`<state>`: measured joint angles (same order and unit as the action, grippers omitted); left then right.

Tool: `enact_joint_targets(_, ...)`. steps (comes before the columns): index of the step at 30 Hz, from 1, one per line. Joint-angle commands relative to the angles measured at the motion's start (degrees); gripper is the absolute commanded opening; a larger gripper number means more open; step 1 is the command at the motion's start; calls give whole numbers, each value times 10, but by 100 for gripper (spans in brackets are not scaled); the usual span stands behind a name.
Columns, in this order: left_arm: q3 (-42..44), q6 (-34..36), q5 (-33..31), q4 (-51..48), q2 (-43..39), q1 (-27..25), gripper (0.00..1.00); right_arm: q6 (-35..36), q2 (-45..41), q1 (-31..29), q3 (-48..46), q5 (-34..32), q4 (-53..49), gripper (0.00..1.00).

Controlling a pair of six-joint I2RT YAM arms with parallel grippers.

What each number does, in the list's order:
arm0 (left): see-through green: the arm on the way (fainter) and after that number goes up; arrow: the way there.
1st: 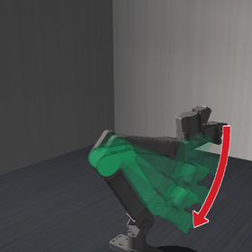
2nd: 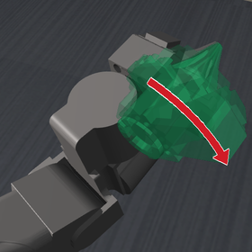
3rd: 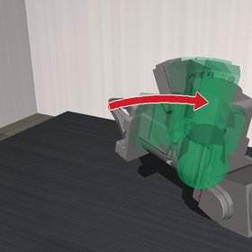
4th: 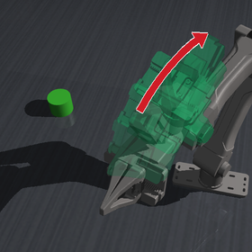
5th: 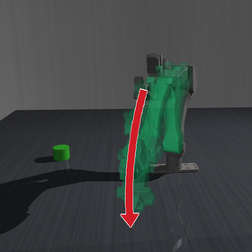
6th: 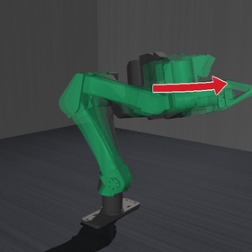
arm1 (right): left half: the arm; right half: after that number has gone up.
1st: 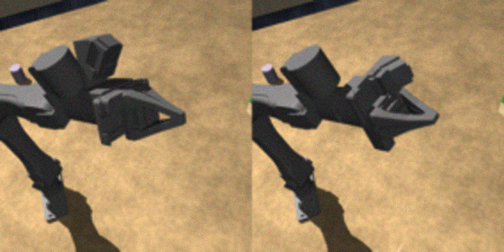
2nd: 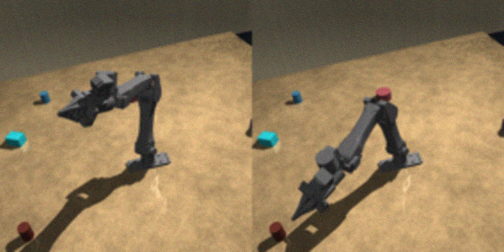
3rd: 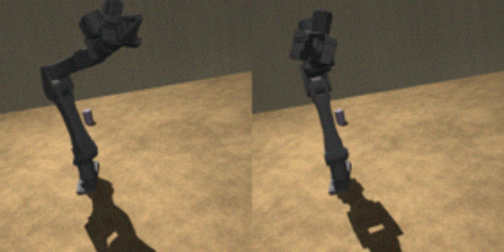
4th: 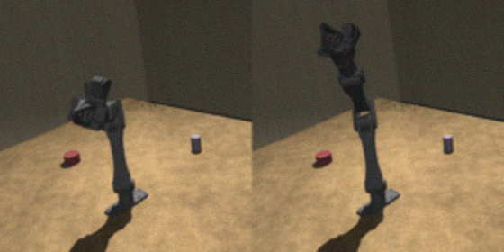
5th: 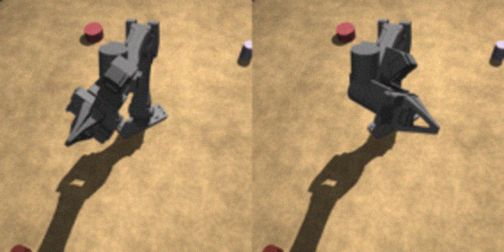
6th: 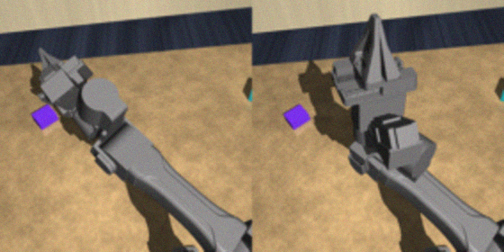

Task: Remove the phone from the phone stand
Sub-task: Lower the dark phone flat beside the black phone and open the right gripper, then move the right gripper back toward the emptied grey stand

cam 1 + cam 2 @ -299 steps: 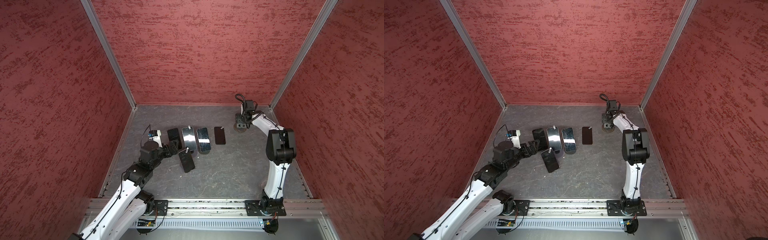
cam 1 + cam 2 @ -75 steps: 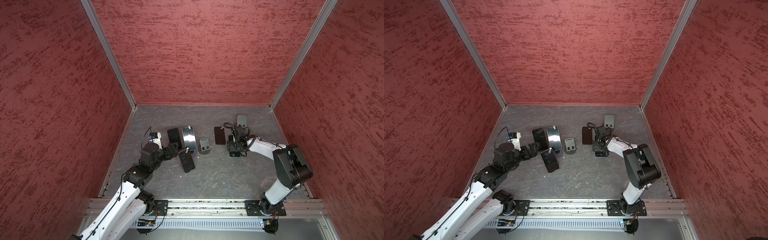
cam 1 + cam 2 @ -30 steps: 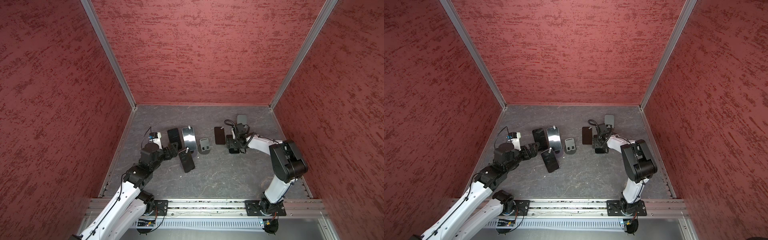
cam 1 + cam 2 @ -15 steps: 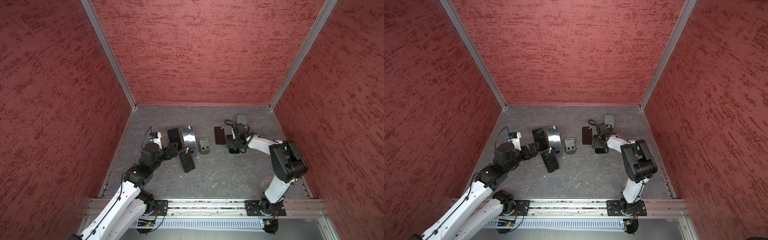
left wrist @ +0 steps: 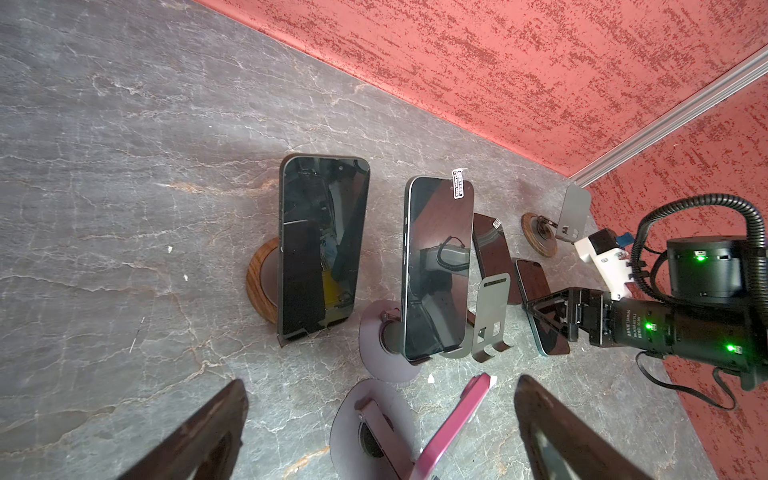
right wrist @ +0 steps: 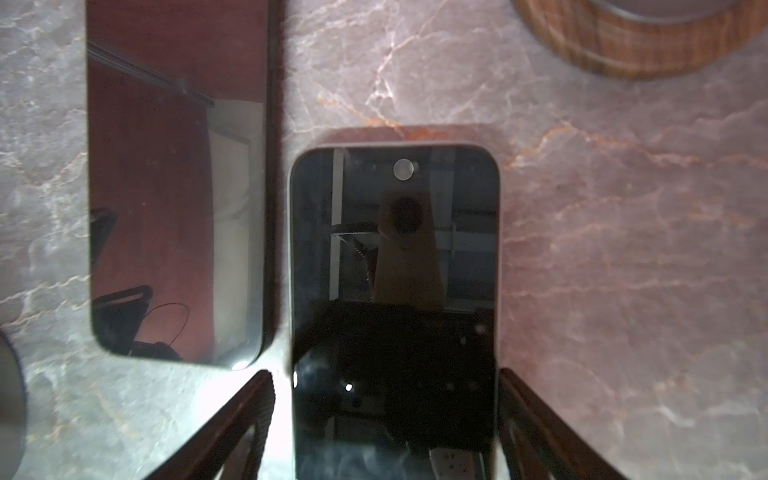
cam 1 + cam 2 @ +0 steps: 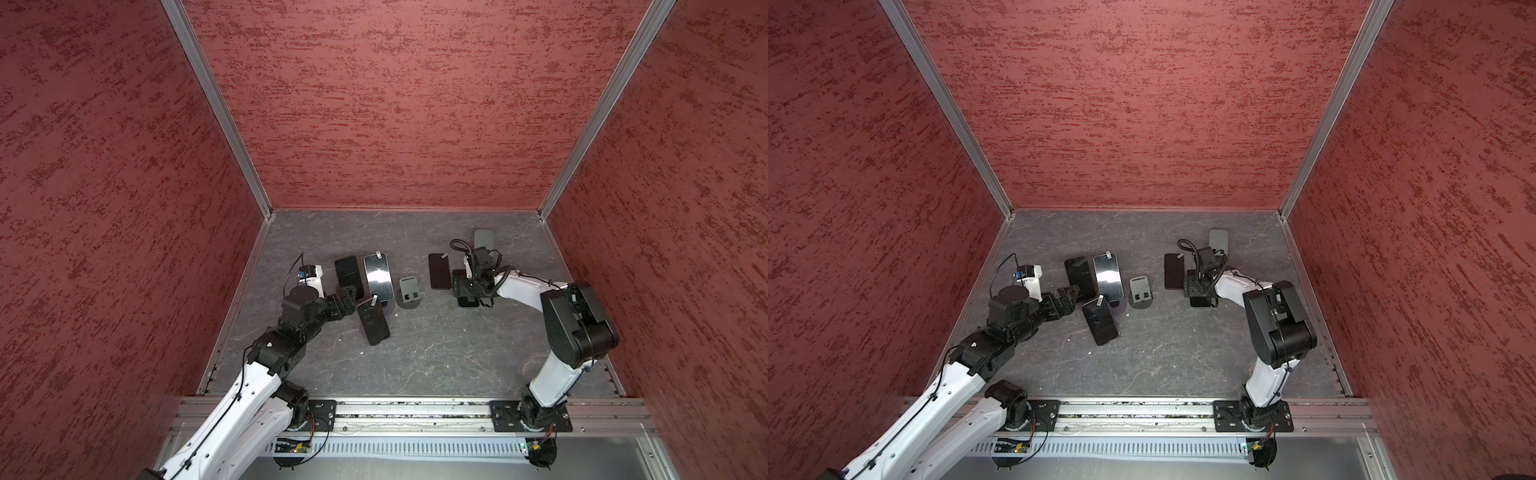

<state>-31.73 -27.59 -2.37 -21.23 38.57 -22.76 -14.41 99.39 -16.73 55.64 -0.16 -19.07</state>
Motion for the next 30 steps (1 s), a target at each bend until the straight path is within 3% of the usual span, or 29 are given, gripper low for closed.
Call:
enact_joint_targets(1, -11, 2, -5, -3, -6, 3, 100, -15, -41, 3, 1, 16, -4, 86)
enact_joint_targets(12, -8, 1, -7, -6, -7, 3, 99, -36, -91, -17, 25, 40, -25, 92)
enact_joint_targets(21, -8, 2, -7, -8, -8, 3, 100, -54, -111, -75, 51, 39, -21, 93)
enact_joint_targets(30, -6, 3, -9, -17, -15, 3, 100, -50, -77, -151, 111, 3, -47, 93)
